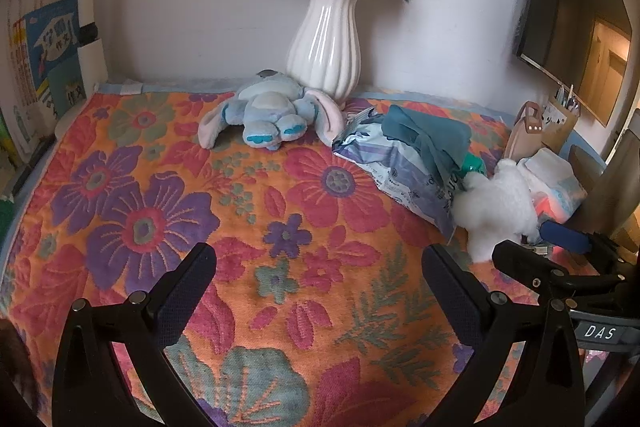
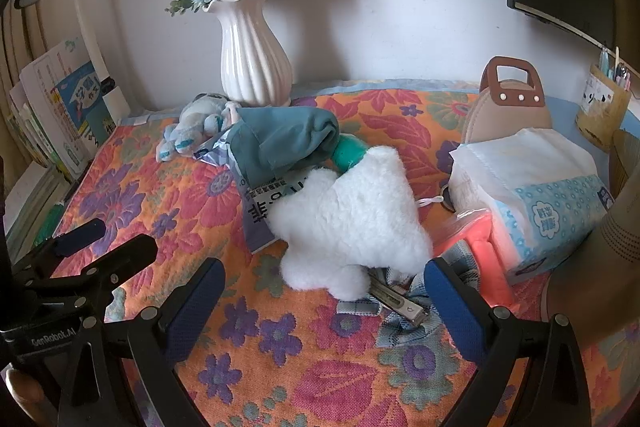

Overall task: Organize soft objects
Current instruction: 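Grasp the teal cloth with the left tool while the right tool grasps the white fluffy plush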

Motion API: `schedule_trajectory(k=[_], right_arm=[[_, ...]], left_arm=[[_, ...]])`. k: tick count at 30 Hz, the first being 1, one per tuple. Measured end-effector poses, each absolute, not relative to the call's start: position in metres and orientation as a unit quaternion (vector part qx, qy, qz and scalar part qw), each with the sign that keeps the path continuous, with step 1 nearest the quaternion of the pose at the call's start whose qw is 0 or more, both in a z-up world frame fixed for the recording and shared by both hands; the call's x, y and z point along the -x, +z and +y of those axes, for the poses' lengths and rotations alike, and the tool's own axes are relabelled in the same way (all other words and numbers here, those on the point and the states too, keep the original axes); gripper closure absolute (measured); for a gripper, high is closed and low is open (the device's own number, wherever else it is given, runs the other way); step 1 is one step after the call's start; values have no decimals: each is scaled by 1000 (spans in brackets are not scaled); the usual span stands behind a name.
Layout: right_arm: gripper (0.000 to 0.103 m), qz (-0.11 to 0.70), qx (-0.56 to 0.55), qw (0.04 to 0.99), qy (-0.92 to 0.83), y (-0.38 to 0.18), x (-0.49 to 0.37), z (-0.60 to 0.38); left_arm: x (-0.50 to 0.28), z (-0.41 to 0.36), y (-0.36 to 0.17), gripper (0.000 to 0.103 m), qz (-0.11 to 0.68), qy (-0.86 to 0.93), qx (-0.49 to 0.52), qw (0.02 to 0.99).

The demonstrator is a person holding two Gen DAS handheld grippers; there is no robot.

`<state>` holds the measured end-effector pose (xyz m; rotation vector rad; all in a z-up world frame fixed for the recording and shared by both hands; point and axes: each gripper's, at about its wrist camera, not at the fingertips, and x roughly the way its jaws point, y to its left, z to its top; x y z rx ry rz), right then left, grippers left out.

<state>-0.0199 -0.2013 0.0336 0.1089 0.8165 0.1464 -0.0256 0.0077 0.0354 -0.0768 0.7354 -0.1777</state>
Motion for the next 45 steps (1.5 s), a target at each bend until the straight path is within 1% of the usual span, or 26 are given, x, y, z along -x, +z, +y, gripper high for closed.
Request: schedule_trajectory(k=[4,7,9,10,13,14,18,21,24,26,27,30,33,34,35,36,37,38,39,42,45], right_arm=[[4,391,-64,916,67,37,22,-207],[4,400,-82,910,73,39,25,-213],[3,403,-98,906,83,43,32,-217],[3,405,-100,905,86,45,35,-218],[3,405,-83,906,89,56,44,-214],[3,402,-77,908,91,59,46,-213],[4,391,-60,914,89,68,51,-209],[4,392,-65,913,91,69,52,-212],[3,395,-69,911,91,66,51,-219],[4,397,-71,910,95,66,48,-222],[3,400,-71,908,99,66,45,-223],[3,400,-63,908,104,68,32,-222],[3,410,-49,905,105,65,16,-219],[3,414,-43,903,104,63,11,-218],[3,416,-37,903,100,61,6,-216],[3,417,-32,903,96,60,2,-215],[3,420,-24,903,90,58,-4,-213],[3,423,-16,902,85,55,-8,-211],[3,427,-7,901,76,53,-13,-209],[3,431,23,900,59,45,-24,-202],[4,442,49,895,35,34,-33,-197]], left_arm=[[22,15,35,1,370,-101,63,921],[18,35,34,2,387,-131,124,904],[18,44,34,15,404,-161,163,886],[18,47,35,18,414,-175,175,876],[22,46,49,19,416,-204,193,865],[21,43,56,19,413,-210,189,866],[9,17,83,19,403,-207,119,884],[-13,3,83,26,416,-229,127,871],[-37,-18,84,29,408,-239,124,873],[-50,-36,86,28,393,-235,87,884],[-60,-49,84,26,393,-229,55,889],[-79,-77,74,26,417,-238,-4,877],[-82,-96,67,28,405,-222,-57,885],[-81,-99,64,33,405,-216,-71,886],[-80,-100,63,59,402,-209,-81,888],[-81,-99,62,78,402,-197,-91,890],[-82,-96,61,82,402,-190,-92,891],[-83,-92,61,89,402,-188,-82,892],[-82,-85,62,93,400,-192,-65,894],[-72,-63,72,94,385,-204,-9,900],[-46,-46,85,94,365,-209,8,907]])
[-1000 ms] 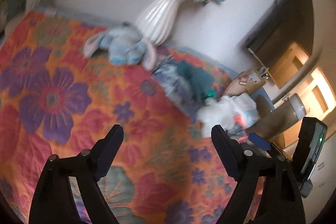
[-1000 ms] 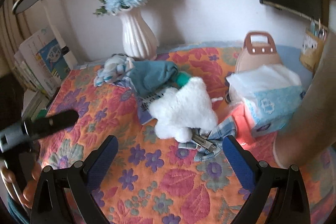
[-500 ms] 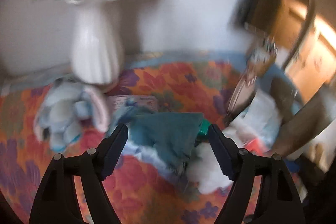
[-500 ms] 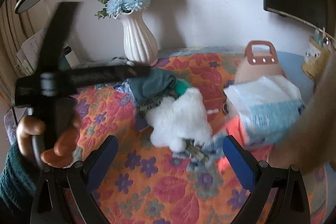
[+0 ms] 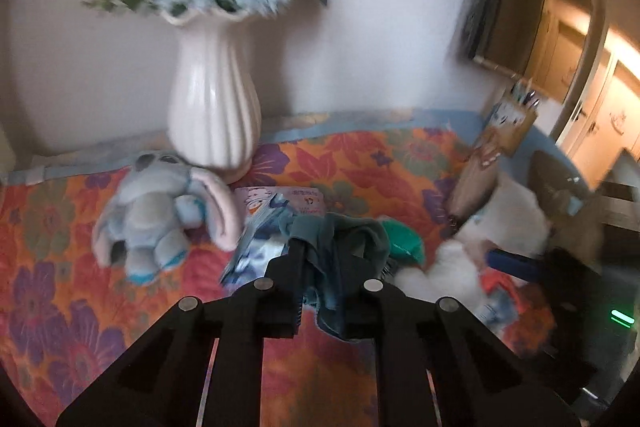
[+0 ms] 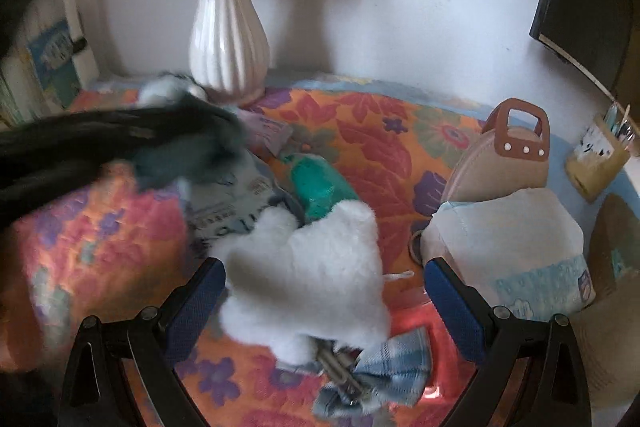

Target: Organize soft objects

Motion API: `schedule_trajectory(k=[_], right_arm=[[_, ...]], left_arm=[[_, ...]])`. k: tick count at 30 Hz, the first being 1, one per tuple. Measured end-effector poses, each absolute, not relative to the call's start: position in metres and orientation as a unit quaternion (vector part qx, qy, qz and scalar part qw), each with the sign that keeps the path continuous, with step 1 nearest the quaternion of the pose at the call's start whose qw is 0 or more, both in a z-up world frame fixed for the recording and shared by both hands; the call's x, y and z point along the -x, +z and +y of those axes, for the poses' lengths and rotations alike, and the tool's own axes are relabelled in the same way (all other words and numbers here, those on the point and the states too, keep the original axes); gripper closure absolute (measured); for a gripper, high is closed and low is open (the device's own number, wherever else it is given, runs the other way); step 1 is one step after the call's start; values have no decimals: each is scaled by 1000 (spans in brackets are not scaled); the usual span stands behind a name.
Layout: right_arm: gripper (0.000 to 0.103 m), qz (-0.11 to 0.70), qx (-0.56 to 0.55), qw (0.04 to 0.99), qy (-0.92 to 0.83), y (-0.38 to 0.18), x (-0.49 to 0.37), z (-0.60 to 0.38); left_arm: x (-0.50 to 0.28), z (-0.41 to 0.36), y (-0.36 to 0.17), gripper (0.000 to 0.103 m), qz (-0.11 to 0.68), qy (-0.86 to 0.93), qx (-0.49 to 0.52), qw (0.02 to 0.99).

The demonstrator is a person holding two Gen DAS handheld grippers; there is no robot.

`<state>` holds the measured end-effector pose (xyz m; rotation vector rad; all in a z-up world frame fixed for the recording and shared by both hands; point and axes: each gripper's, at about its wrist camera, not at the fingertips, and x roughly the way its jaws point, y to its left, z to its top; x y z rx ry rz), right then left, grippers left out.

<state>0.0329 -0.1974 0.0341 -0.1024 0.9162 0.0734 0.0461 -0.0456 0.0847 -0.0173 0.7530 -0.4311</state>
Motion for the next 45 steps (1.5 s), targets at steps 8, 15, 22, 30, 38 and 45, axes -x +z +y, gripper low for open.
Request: schedule_trajectory(k=[8,15,22,30,38,45], right_arm=[[43,426,85,901,10,33,-28,-181],[45,391,58,918,40,74,6,-172],[44,431,9,896,108,75,41,-159],[39,454,-37,881,126,28,46,-160],[23,448,-45,881,147,19,43,-158],[21,461,-58,873,149,14,38,-161]], left_arm=[[3,-12,80,94,364,-209,32,907],[26,19,70,94,381,-194,67,902],[40,28,54,94,379,-174,77,905],[38,27,33,94,382,-162,83,906],[37,27,28,94,388,-158,81,905],[38,26,27,93,390,-155,76,905]])
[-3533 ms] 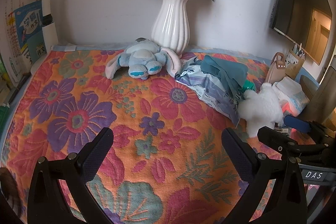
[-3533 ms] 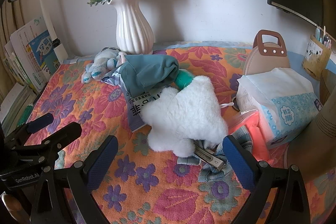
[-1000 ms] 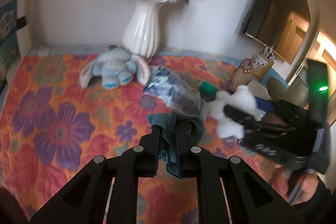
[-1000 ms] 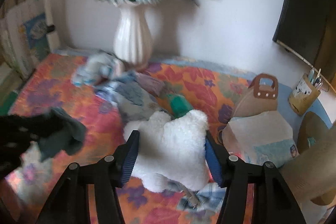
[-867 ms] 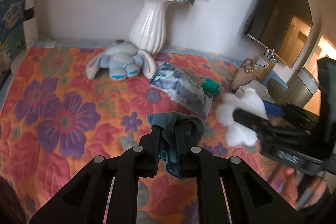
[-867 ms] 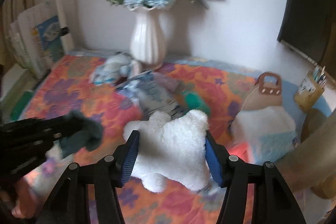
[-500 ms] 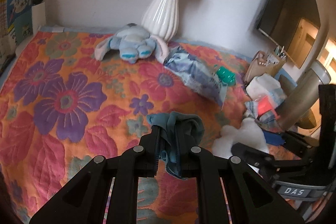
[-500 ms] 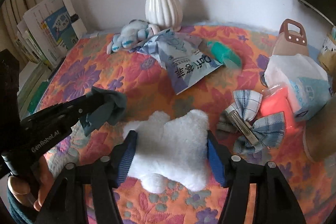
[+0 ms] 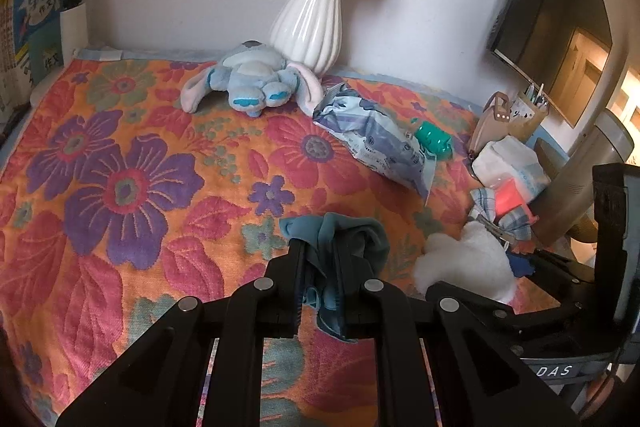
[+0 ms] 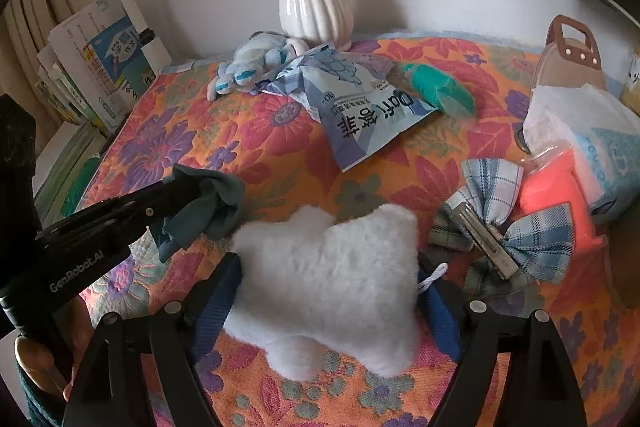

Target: Organize soft objects

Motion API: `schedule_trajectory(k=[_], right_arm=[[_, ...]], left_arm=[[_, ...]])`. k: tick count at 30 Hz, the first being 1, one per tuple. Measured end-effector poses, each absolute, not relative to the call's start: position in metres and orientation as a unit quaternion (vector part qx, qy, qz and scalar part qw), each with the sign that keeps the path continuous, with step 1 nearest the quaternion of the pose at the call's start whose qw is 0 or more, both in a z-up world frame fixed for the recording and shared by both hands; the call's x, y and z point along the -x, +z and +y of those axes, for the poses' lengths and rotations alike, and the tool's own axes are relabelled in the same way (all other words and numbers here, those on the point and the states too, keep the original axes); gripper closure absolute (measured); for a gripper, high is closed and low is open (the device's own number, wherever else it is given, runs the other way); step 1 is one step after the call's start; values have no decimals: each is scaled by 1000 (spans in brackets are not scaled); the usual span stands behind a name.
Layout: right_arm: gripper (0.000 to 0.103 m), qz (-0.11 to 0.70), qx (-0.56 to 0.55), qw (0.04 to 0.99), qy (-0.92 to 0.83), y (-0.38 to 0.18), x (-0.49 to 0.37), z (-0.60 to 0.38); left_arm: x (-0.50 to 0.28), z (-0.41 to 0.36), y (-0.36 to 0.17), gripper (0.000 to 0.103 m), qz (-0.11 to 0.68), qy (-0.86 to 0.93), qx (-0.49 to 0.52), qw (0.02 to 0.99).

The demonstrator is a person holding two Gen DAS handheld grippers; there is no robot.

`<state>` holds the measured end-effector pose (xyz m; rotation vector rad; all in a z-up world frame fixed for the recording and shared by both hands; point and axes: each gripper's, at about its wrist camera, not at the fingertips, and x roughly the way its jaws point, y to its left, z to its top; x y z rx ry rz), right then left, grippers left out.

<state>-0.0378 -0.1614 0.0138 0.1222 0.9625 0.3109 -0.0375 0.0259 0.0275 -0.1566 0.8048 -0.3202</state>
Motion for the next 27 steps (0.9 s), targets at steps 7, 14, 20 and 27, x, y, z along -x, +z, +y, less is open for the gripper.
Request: schedule_trajectory(k=[7,14,20,27], right_arm=[[20,454,-49,878,145,16,40,-159],[20,432,-61,888,142,24,47,-166],[20,451,-61,881,132,23,53,-168],[20,468,-85,865,159,21,64,-169]], left_arm=[[38,28,29,93,391,-159,87,902],[34,39,26,93,398,-168,123,894],[27,50,19,93,413,-175,164,878],[26,49,18,93,417,-176,167,876]])
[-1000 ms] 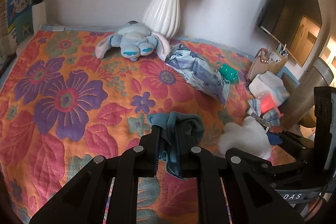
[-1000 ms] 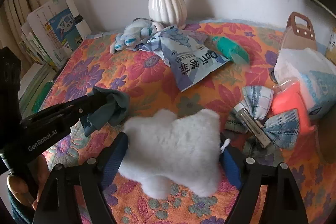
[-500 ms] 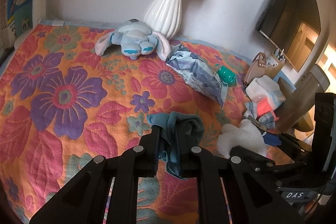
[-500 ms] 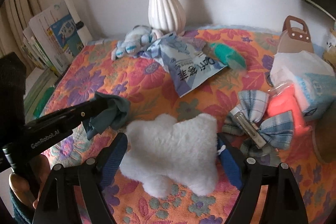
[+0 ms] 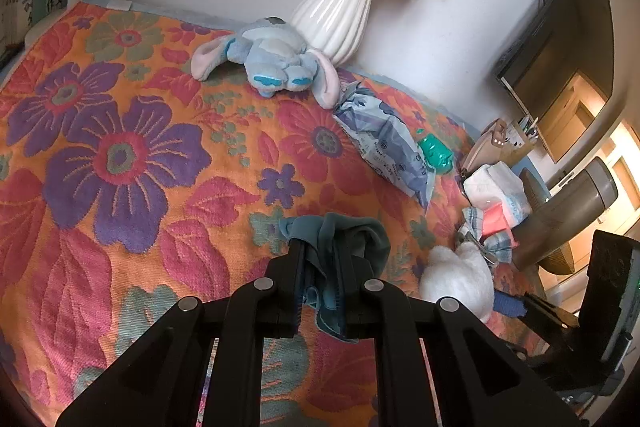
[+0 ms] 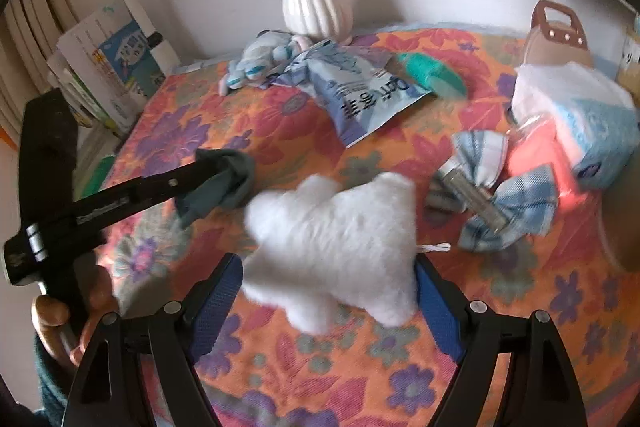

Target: Organize soft objects

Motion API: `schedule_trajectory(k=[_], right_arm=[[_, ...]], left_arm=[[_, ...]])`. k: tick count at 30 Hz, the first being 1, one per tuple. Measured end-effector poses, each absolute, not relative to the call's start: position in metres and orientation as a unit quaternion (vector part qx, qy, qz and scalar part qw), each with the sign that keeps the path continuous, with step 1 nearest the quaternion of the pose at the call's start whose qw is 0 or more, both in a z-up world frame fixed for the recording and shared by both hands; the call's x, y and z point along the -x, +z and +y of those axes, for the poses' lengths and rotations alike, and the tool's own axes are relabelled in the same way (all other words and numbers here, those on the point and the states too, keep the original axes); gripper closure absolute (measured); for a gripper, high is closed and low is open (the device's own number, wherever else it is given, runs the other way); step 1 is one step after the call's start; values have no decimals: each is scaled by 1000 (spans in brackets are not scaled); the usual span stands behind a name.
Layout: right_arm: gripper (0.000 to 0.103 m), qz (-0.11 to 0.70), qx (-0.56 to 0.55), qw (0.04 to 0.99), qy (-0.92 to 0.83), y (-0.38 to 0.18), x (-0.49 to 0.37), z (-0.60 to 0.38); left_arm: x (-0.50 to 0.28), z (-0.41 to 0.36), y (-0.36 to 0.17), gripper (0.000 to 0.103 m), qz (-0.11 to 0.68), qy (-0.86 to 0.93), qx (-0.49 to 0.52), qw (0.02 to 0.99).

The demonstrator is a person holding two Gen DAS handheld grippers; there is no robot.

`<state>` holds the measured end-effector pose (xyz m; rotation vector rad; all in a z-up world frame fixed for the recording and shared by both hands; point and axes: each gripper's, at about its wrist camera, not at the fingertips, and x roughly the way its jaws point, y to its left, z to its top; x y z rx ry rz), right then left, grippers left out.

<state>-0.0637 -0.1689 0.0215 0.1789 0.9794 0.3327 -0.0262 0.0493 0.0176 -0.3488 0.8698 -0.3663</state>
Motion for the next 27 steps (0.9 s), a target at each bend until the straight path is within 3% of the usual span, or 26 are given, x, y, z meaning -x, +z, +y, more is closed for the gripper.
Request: schedule_trajectory(k=[14,18,27], right_arm=[[20,463,-58,872,148,28,90,-188],[9,443,-49,884,142,40,92,-194],[8,443,5,882,160,39,89,-183]], left_arm=[[27,47,17,93,416,-176,157,878],[27,47,17,93,417,-178,157,878],[26,47,16,93,421,-181,155,875]])
